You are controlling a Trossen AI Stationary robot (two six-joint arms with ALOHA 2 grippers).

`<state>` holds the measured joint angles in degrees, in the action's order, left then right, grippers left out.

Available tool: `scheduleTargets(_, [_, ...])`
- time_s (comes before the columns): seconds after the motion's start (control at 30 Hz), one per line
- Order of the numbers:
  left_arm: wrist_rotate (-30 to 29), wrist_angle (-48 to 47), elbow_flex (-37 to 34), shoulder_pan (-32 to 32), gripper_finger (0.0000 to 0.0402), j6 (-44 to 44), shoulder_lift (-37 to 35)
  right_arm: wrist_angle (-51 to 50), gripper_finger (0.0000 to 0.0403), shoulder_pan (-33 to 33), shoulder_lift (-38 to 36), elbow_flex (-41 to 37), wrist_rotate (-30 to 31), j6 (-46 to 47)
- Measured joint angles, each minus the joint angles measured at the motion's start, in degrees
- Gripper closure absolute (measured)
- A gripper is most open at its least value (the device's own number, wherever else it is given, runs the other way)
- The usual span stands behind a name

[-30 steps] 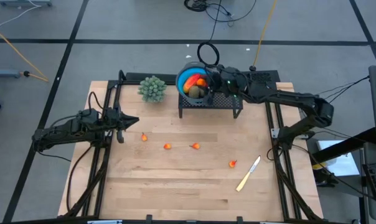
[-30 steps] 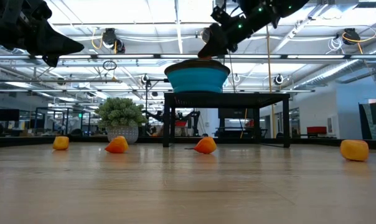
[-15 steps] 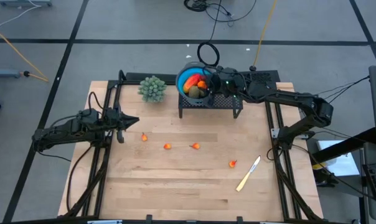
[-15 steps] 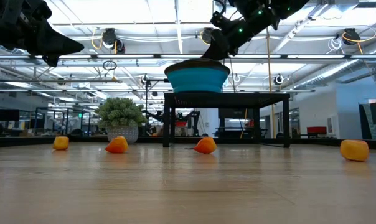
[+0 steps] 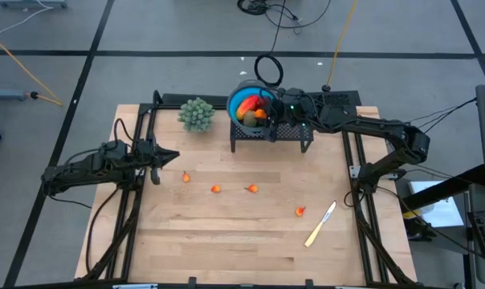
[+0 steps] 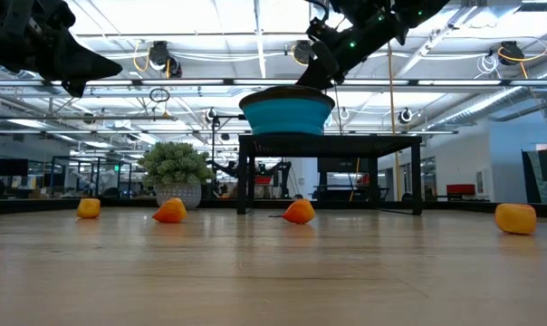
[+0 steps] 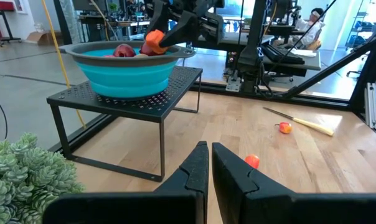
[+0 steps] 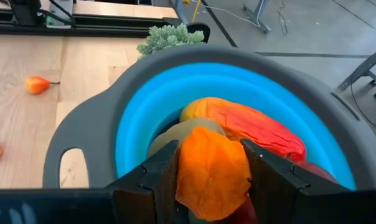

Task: Pick & Place Fruit
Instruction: Put the orange into the blue strainer bowl on the shelf, then put the orange peach into the blue strainer bowl on the shelf

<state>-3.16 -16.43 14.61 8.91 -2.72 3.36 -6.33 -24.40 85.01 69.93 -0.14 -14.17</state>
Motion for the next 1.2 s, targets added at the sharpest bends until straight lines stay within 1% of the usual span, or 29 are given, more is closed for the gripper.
scheduleTargets(0.73, [0.0, 0.0, 0.0, 0.0, 0.0380, -0.1, 0.0, 0.0, 0.0246, 0.0, 0.0, 0.0, -0.1, 1.7])
scheduleTargets(0.83, [0.0, 0.0, 0.0, 0.0, 0.0380, -0.1, 0.0, 0.0, 0.0232, 0.0, 0.0, 0.0, -0.1, 1.7])
scheduleTargets(1.03, [0.0, 0.0, 0.0, 0.0, 0.0380, -0.1, 0.0, 0.1, 0.0187, 0.0, 0.0, 0.0, -0.1, 3.4])
scheduleTargets(1.2, [0.0, 0.0, 0.0, 0.0, 0.0380, 0.0, 0.0, 1.7, 0.0169, 0.0, 0.0, 0.0, 0.2, 3.4])
